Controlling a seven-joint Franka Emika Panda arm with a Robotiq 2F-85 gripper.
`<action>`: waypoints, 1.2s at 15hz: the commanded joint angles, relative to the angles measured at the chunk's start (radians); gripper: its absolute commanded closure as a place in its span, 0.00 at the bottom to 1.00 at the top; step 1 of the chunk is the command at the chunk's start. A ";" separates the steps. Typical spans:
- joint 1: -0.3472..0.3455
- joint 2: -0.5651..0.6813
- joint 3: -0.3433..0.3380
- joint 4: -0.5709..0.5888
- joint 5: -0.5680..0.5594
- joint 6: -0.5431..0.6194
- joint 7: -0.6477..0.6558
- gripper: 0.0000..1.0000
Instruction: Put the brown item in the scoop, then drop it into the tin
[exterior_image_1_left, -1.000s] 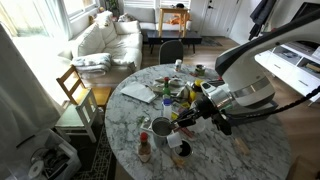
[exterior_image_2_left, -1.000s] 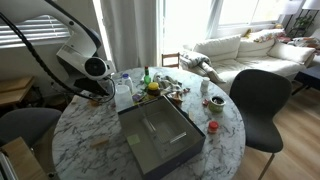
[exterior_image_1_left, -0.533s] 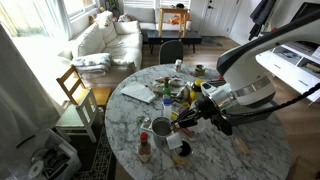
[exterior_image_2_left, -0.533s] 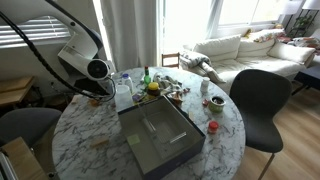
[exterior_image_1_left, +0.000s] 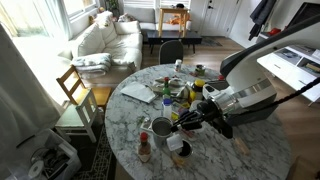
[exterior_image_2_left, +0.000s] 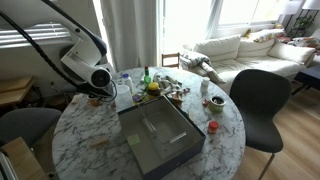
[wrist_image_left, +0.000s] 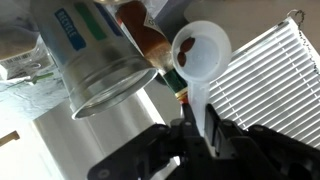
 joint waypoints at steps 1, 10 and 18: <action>-0.006 0.023 -0.016 -0.012 0.071 -0.061 -0.130 0.96; -0.038 0.059 -0.062 -0.037 0.092 -0.266 -0.241 0.96; -0.043 0.101 -0.079 -0.027 0.094 -0.362 -0.292 0.96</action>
